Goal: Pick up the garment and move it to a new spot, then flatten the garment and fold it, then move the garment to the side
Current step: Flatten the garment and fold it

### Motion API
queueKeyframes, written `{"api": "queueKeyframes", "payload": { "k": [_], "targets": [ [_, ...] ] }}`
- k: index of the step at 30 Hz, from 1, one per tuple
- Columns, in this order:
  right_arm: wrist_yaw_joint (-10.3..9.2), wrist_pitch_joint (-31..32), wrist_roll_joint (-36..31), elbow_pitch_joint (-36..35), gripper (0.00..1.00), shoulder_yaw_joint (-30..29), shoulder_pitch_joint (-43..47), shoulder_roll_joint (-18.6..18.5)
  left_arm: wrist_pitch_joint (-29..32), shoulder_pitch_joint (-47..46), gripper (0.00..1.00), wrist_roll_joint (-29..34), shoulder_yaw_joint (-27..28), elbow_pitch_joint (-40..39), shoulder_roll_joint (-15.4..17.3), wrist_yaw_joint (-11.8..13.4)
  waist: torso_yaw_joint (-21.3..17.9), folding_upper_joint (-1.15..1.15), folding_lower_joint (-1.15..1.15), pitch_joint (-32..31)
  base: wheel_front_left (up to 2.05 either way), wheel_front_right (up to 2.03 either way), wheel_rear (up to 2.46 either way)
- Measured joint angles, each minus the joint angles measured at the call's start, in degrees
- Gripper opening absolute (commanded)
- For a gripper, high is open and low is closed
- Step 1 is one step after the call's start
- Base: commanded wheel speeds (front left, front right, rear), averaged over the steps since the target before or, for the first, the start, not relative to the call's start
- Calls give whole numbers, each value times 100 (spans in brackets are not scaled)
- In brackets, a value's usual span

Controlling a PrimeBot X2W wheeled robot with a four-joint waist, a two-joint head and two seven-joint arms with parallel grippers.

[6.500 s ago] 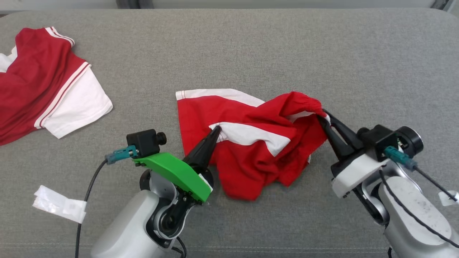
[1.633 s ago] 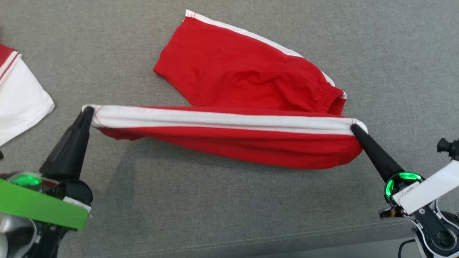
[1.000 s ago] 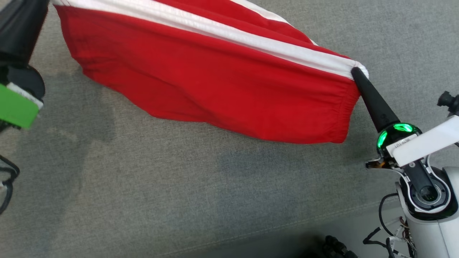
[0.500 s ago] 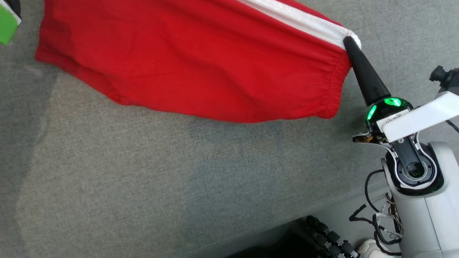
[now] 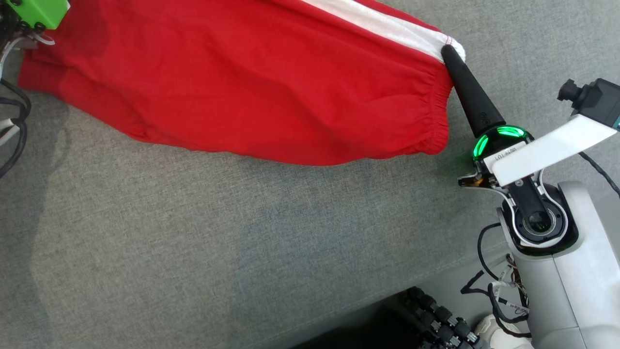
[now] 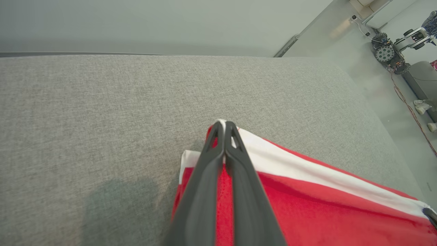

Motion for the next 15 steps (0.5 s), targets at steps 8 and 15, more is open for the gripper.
{"api": "queueKeyframes", "payload": {
  "k": [8,15],
  "targets": [
    [-1,-288,-83,229,100,-146,-132,43,-71,-91,100,43,-108,415,-218,1,99,0,0,-153,0,0,0],
    [49,-393,-216,264,100,-146,-140,-3,-263,-7,100,-59,-205,765,-569,-10,183,0,0,-422,0,0,0]
  ]
}}
